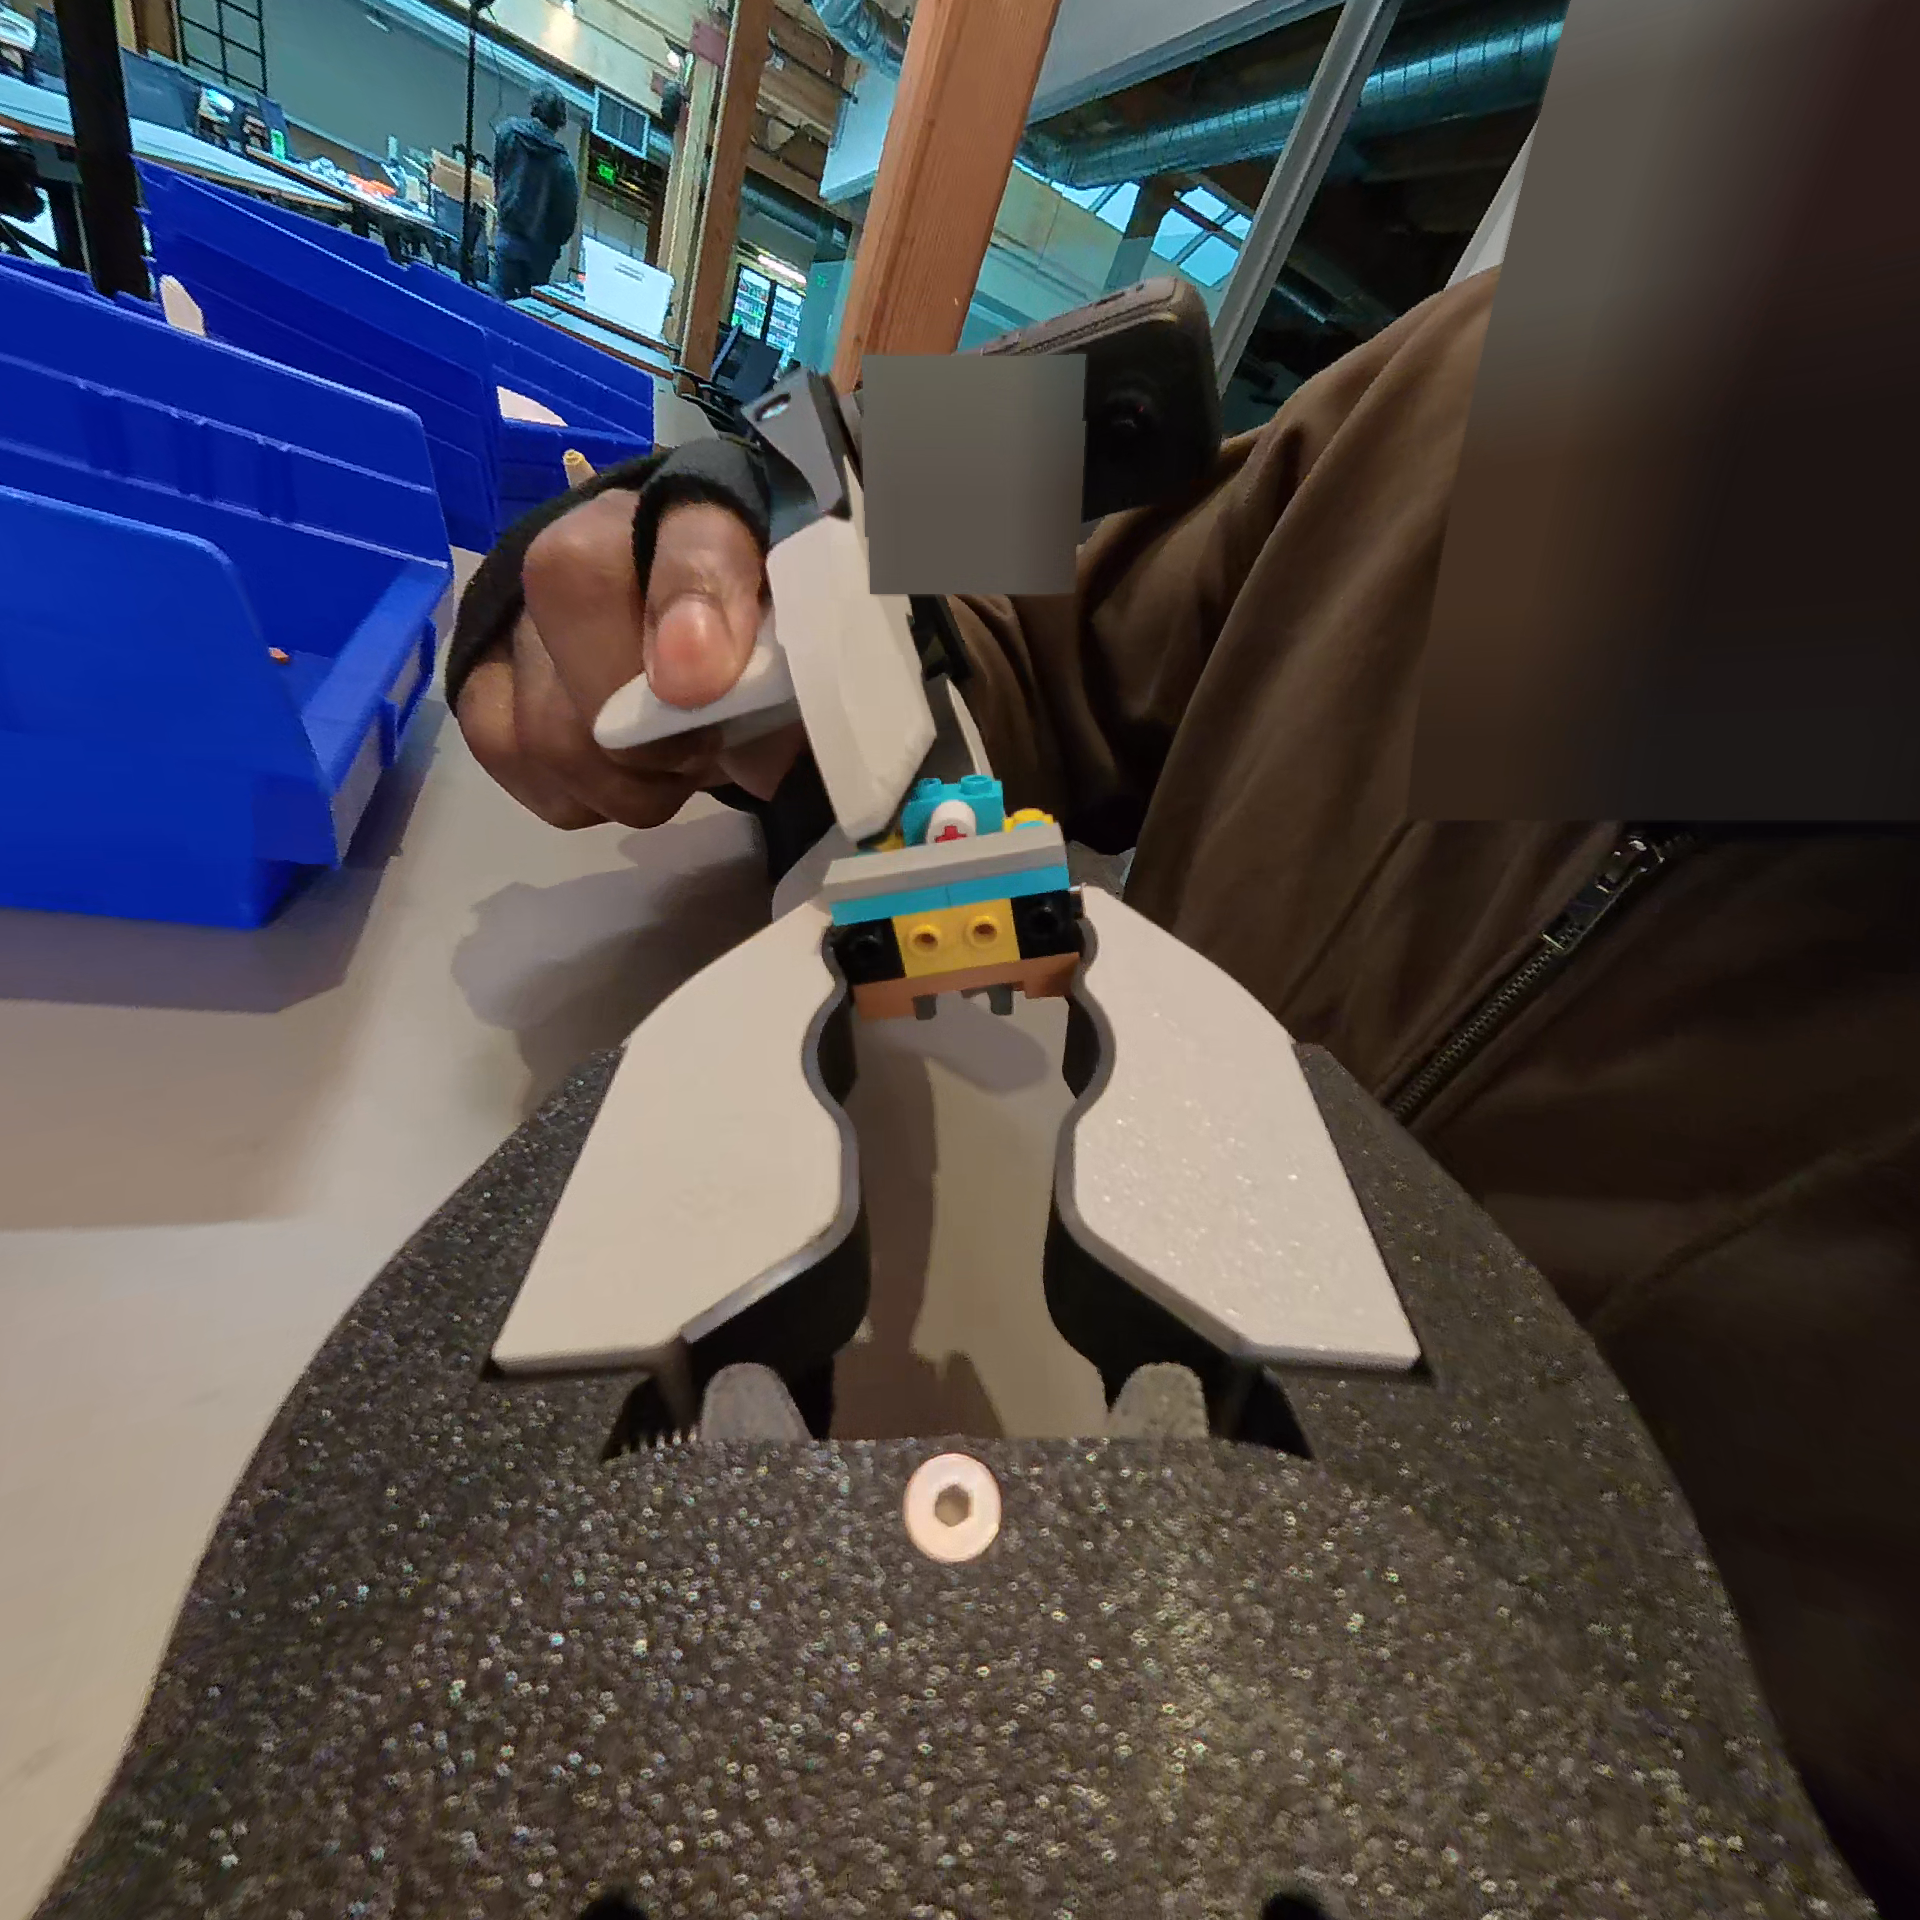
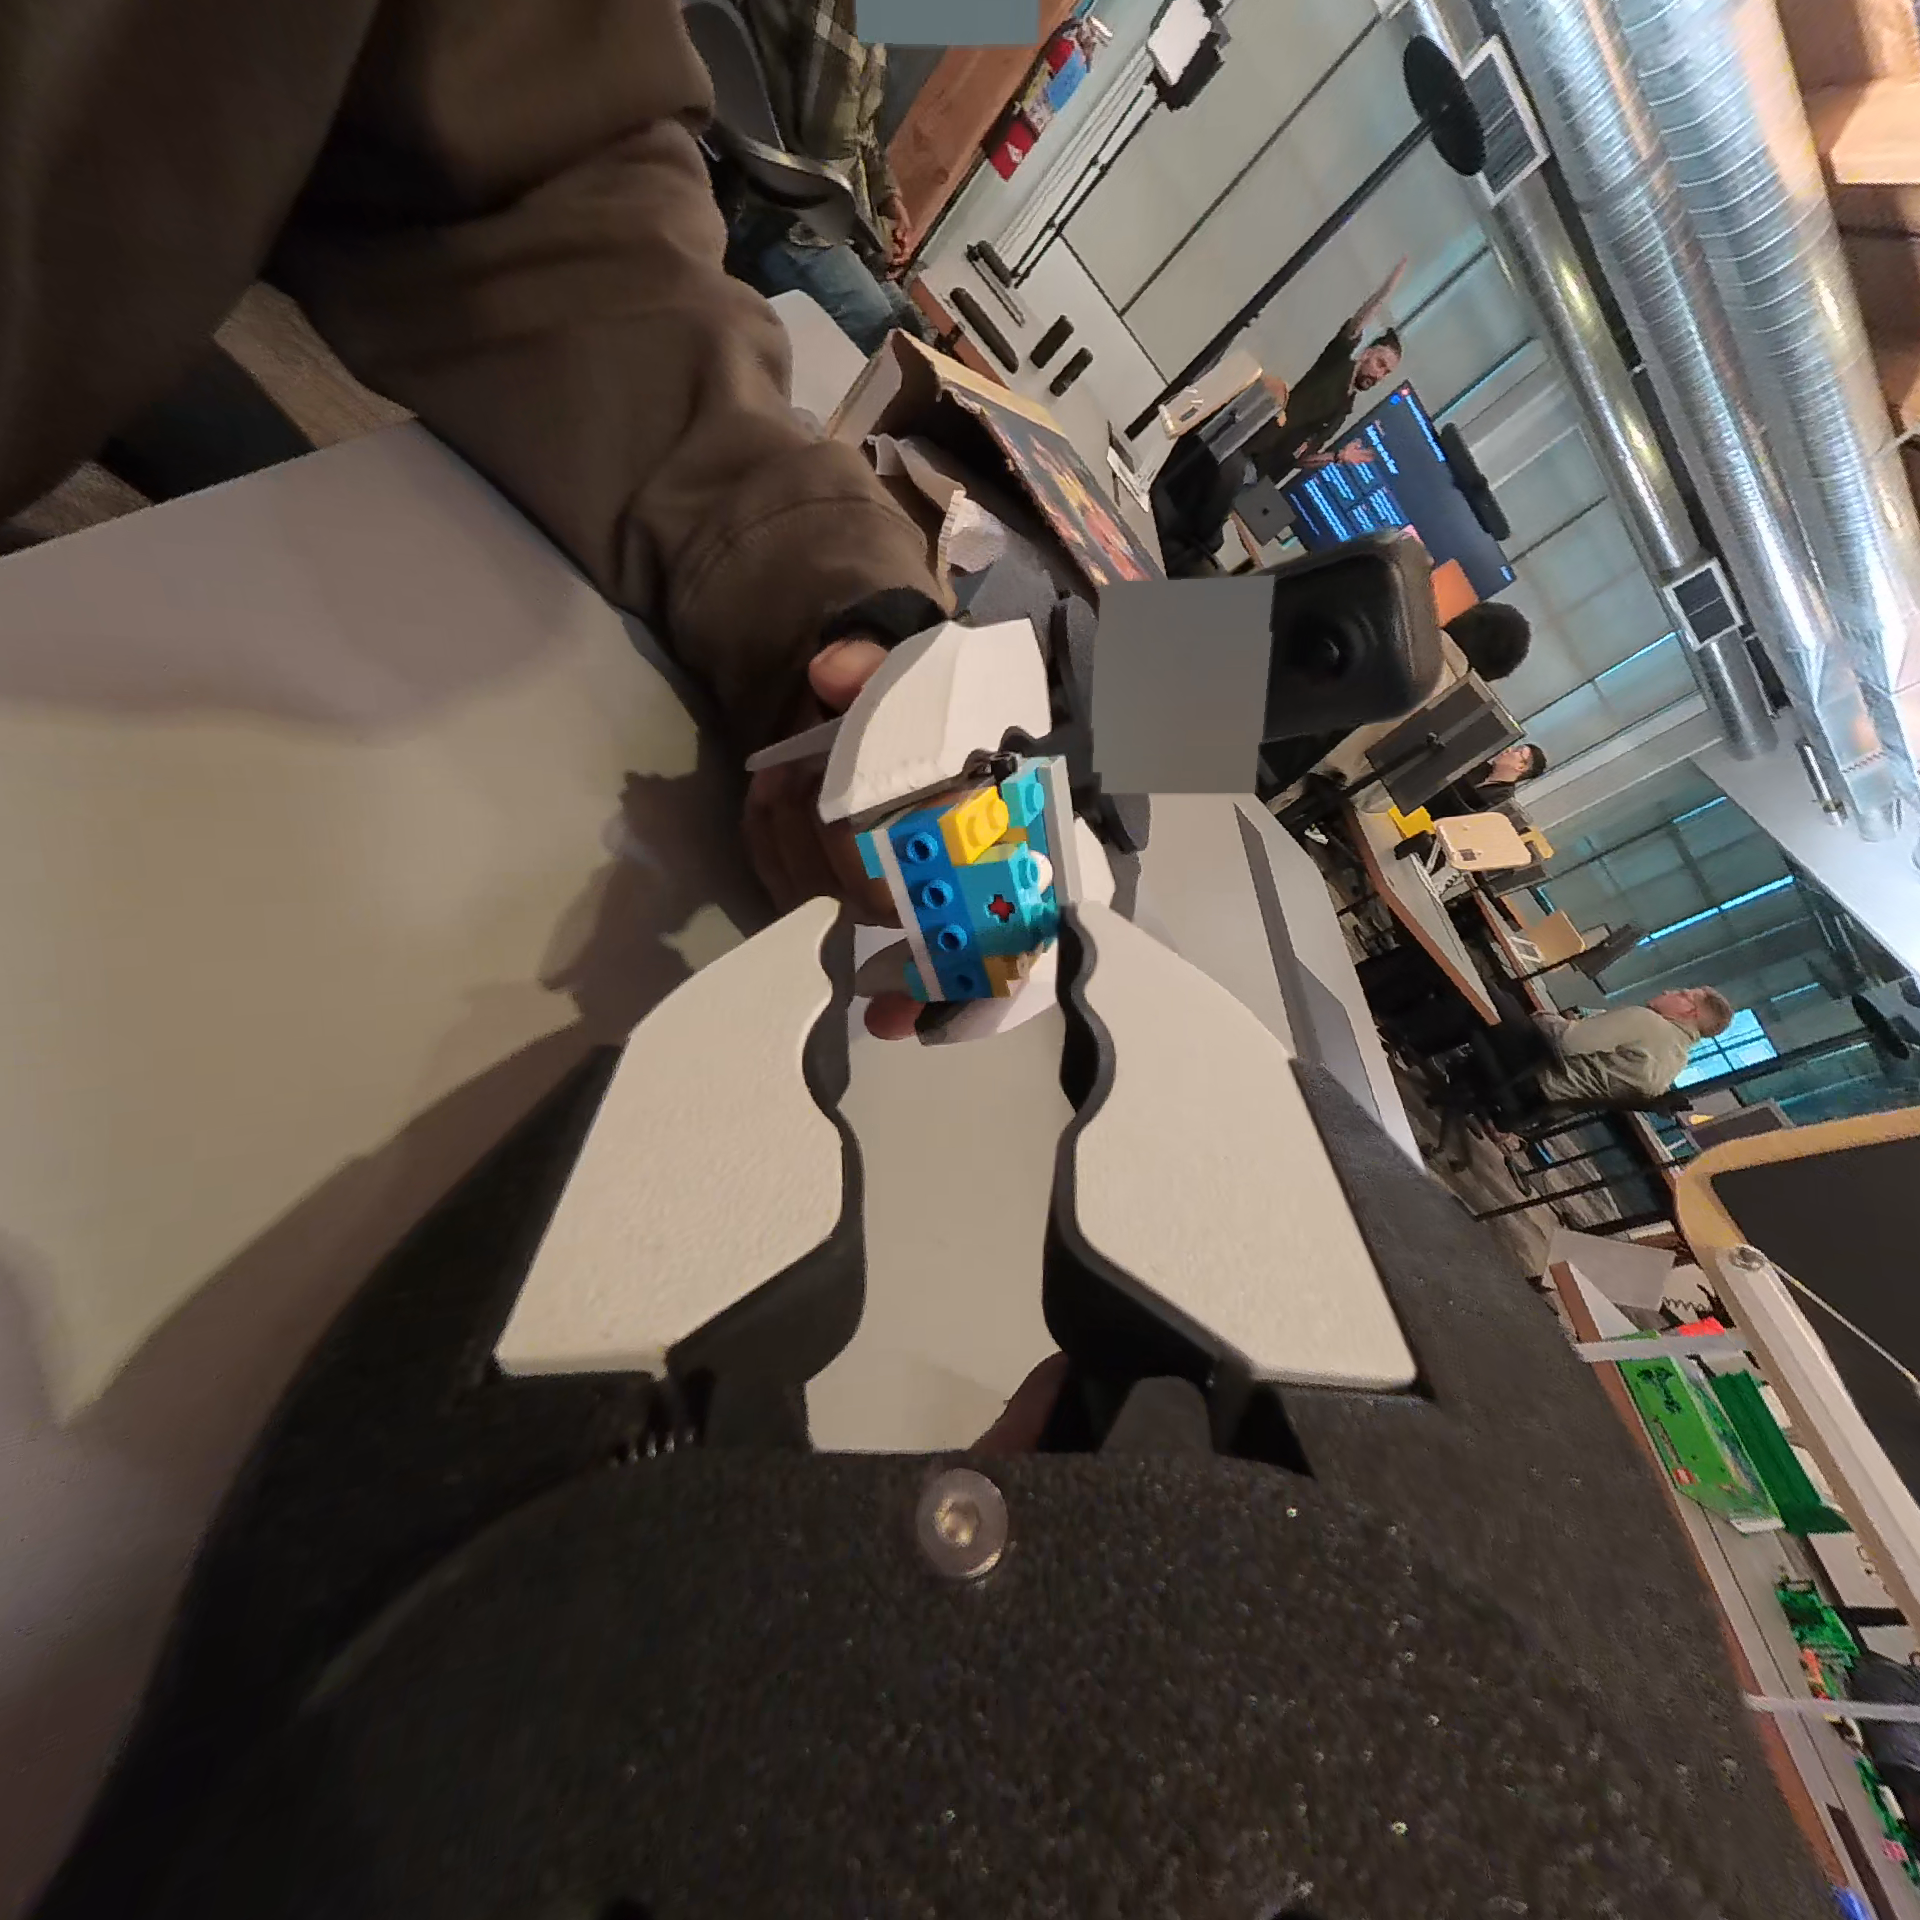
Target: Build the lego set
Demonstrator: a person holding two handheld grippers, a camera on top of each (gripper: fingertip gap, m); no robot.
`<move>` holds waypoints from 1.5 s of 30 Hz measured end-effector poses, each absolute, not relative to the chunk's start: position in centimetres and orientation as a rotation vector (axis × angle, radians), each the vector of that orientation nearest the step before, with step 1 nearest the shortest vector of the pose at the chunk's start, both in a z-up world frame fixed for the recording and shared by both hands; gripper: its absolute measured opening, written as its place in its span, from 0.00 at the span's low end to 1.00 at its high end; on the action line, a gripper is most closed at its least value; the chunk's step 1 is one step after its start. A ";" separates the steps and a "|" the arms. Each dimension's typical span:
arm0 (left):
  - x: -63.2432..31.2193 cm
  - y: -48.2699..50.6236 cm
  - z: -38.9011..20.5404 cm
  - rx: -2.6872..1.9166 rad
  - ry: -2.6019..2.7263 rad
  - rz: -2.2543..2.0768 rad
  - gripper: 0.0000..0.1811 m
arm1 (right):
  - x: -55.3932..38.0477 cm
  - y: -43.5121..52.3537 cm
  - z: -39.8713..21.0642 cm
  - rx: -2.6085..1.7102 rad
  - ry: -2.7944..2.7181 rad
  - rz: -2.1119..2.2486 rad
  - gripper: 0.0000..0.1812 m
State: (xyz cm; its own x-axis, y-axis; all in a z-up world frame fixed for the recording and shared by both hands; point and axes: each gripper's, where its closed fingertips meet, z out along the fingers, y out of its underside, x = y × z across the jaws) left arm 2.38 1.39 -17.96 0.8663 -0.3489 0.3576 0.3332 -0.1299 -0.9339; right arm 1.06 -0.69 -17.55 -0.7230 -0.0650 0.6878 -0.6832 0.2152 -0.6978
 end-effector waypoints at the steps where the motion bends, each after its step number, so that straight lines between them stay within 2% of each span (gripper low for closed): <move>1: 2.5 1.4 -18.0 -1.601 0.016 -0.590 0.21 | 1.1 -0.7 -17.6 0.693 -1.969 1.537 0.20; 8: 2.8 1.4 -18.3 -1.617 0.028 -0.604 0.21 | 1.1 -0.7 -17.7 0.682 -1.967 1.533 0.16; 45: 3.4 1.2 -18.5 -1.636 0.050 -0.645 0.21 | 1.8 -0.8 -17.8 0.632 -2.008 1.614 0.16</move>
